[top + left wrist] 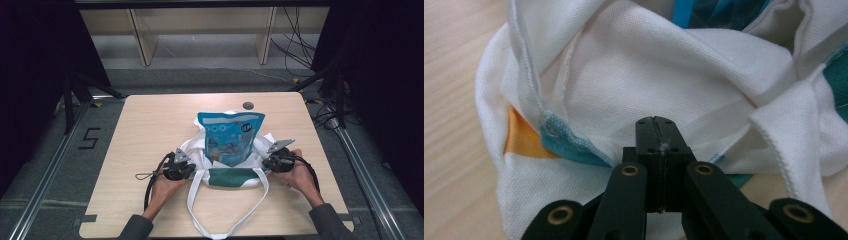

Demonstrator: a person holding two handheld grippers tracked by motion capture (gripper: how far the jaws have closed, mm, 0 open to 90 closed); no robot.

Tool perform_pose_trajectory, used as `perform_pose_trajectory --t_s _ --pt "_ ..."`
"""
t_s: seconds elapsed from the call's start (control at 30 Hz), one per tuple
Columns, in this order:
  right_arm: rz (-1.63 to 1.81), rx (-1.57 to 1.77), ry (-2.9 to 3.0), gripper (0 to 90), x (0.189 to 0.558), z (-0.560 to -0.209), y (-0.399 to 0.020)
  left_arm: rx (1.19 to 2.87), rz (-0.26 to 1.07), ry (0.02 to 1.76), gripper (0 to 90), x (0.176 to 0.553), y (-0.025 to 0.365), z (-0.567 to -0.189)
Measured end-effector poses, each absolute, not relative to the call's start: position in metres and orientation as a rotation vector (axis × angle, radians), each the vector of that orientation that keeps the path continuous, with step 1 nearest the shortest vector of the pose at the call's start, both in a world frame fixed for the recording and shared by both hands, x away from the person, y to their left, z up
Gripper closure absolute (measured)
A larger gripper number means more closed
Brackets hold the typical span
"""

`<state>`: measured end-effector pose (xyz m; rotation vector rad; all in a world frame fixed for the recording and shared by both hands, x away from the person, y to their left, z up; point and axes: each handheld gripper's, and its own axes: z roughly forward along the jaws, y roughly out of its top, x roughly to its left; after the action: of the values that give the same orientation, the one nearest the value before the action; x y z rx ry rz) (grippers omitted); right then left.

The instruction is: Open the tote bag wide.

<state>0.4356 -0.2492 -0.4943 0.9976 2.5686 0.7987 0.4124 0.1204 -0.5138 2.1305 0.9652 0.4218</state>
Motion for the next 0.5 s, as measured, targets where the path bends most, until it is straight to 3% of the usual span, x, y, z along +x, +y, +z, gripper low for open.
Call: perform_pose_trajectory --t_s 0.5 --pt "0.813 1.066 2.510 90.0 0.470 -0.496 -0.242 2.092 0.437 1.000 89.0 0.446 0.126 -0.515"
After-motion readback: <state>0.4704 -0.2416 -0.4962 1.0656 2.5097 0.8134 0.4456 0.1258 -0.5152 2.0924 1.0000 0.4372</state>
